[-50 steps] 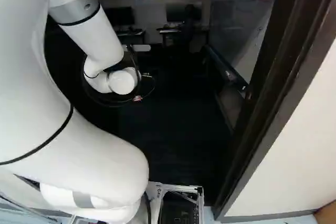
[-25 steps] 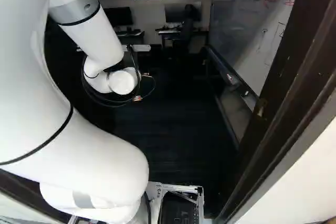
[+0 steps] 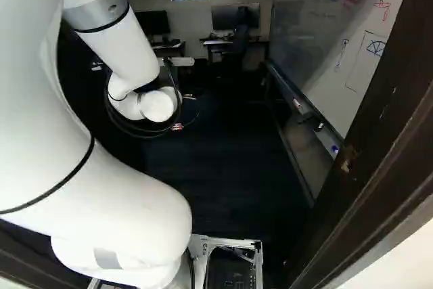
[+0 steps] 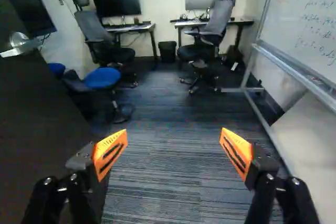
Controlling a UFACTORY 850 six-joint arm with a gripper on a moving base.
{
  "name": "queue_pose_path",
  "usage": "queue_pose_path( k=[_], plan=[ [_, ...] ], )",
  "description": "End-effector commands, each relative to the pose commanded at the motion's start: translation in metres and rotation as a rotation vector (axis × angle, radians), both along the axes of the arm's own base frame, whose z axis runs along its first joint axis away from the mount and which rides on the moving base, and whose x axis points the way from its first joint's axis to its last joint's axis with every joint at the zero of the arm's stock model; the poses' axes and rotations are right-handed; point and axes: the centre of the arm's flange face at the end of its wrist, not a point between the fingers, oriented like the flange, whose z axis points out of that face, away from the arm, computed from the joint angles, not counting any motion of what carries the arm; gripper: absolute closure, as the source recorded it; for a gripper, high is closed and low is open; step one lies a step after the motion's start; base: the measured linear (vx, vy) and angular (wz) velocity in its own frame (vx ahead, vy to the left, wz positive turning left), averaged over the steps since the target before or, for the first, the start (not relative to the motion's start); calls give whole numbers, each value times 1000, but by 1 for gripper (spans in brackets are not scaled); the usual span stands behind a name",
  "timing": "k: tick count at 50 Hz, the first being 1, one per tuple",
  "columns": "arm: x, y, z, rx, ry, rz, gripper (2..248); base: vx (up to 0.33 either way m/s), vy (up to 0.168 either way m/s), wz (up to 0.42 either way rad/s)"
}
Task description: Open the door and move inside
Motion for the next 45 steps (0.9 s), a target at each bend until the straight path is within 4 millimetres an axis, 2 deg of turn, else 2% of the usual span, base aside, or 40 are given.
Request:
queue_pose_path(
  k=[25, 45],
  plan=[
    [0, 0, 0, 0, 0, 0, 3, 108, 9, -8],
    [0, 0, 0, 0, 0, 0, 3, 172, 5, -9]
  ],
)
